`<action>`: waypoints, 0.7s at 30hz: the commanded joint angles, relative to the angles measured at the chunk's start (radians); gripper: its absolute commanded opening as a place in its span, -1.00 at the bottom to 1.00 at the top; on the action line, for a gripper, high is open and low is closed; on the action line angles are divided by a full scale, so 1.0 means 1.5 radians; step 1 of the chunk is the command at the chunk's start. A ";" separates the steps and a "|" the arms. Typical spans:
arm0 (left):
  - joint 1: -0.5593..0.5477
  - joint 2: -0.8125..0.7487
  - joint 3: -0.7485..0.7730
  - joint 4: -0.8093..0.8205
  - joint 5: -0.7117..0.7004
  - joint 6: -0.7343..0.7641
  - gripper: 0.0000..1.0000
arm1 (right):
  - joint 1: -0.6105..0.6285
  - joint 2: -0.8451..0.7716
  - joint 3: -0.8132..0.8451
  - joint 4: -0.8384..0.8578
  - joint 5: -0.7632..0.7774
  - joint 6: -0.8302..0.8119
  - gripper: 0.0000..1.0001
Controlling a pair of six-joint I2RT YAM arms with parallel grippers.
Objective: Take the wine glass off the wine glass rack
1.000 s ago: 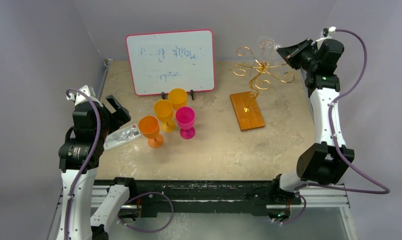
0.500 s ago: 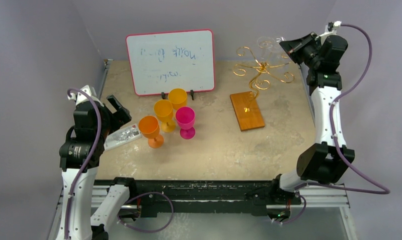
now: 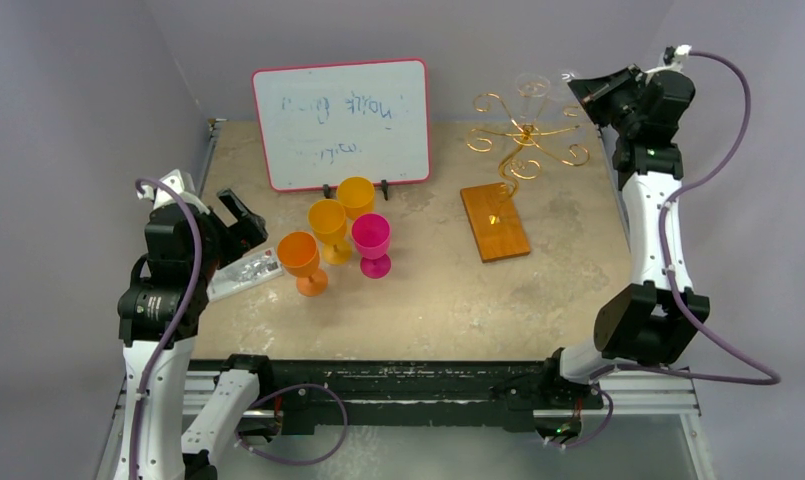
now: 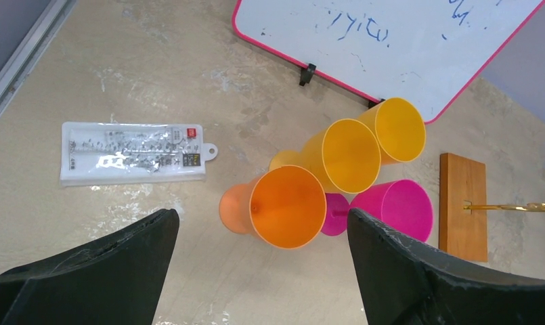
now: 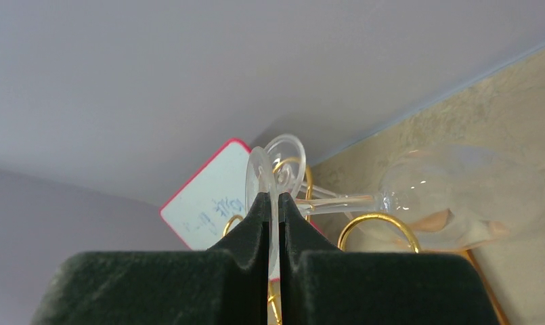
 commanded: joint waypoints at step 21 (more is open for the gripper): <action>0.002 -0.003 -0.013 0.043 0.071 0.008 0.91 | -0.003 -0.213 -0.081 0.035 0.299 -0.109 -1.00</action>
